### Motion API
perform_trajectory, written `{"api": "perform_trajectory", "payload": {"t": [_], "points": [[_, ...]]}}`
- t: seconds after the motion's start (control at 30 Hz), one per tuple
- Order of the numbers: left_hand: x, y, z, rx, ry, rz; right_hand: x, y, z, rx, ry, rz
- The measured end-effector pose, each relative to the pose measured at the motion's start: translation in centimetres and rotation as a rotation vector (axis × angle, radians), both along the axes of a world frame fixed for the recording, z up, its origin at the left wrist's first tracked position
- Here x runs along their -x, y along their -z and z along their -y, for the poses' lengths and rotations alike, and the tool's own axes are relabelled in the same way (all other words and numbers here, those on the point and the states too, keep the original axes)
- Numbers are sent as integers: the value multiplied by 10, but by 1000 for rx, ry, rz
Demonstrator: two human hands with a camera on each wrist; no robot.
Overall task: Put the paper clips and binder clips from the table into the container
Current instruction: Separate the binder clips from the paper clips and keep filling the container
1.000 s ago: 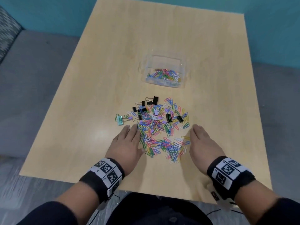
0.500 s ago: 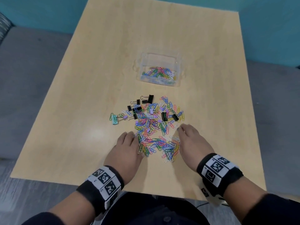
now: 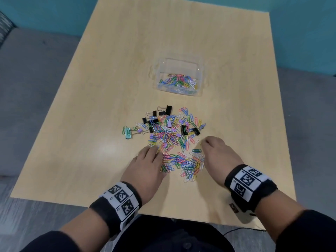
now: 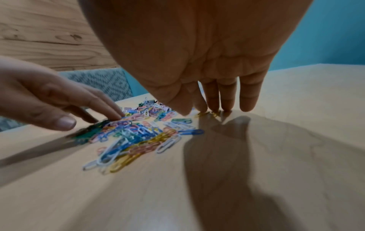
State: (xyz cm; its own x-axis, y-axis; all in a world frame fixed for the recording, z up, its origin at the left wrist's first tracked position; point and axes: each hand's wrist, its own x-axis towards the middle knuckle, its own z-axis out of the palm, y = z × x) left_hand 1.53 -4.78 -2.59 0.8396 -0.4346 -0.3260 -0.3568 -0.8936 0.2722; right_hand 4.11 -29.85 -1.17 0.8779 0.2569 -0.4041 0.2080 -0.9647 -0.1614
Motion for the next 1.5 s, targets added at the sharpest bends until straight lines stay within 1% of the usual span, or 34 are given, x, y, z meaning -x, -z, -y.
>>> {"api": "perform_trajectory", "payload": {"t": [0.07, 0.13, 0.23, 0.27, 0.33, 0.43, 0.5, 0.6, 0.77, 0.87, 1.0, 1.07, 1.2, 1.33, 1.4, 1.5], "points": [[3, 0, 0, 17, -1, 10, -11, -2, 1, -16, 30, 41], [3, 1, 3, 11, 17, 26, -31, -2, 4, -9, 0, 65], [0, 3, 7, -23, 39, 39, -53, 1, 9, 72, -134, -28], [-1, 3, 7, -32, 40, 36, -54, 1, 11, 99, -146, -52], [-1, 5, 4, -41, 33, 29, -46, -1, 14, 142, -133, -62], [2, 5, -3, -25, 19, 29, -17, -2, 12, 174, -121, -34], [4, 4, -6, -9, 16, 46, -4, 0, 9, 125, -111, -13], [4, 3, -6, -24, 6, 59, -4, 8, 11, 49, -78, 55], [5, 0, -5, -64, -20, 49, 10, 9, 2, 51, -8, -2], [10, -2, -6, -47, 1, 57, 20, 3, -6, 8, -15, 34], [11, 0, 3, -23, 97, 80, 18, 7, -18, -5, -101, 52], [7, 1, 12, -30, 124, 90, 13, 10, -19, 4, -89, 34], [0, 3, 24, -49, 118, 90, 1, 5, -7, 27, 2, 42], [-1, 3, 17, -55, 94, 86, -3, 2, 10, 14, 129, 30], [0, 5, 11, -29, 73, 88, 1, 1, 11, 4, 125, 44], [1, 6, 0, 11, 51, 103, 12, 0, 3, -31, 74, 63]]}}
